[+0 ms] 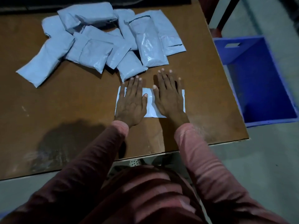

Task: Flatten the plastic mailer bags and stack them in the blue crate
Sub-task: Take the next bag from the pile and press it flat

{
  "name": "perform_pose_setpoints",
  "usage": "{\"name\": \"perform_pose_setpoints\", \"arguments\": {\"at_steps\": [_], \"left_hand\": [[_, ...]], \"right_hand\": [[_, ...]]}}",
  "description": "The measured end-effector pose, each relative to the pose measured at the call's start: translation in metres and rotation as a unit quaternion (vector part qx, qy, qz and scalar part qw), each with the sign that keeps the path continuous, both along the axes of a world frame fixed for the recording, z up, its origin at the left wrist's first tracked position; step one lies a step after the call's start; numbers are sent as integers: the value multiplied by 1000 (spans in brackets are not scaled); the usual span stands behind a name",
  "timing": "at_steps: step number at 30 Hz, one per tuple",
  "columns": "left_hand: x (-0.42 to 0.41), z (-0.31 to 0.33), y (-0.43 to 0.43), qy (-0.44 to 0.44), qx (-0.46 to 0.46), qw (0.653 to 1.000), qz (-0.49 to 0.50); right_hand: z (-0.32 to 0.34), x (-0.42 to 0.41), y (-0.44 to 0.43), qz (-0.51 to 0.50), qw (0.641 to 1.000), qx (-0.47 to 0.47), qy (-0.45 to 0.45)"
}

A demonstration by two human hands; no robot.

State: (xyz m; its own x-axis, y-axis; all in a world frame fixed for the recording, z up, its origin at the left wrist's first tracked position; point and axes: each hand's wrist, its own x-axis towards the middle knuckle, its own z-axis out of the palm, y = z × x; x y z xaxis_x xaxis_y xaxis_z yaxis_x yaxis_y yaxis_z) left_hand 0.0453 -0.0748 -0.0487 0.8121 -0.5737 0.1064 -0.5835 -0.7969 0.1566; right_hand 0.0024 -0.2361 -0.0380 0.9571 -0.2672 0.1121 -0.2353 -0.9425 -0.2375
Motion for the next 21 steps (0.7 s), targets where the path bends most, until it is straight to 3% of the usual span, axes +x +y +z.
{"name": "perform_pose_setpoints", "arguments": {"at_steps": [9, 15, 21], "left_hand": [[-1, -3, -1, 7, -6, 1000, 7], [0, -6, -2, -12, -11, 1000, 11], [0, -1, -4, 28, -9, 999, 21]], "right_hand": [[-7, 6, -26, 24, 998, 30, 48], [-10, 10, -24, 7, 999, 23, 44], [-7, 12, -25, 2, 999, 26, 34]]}}
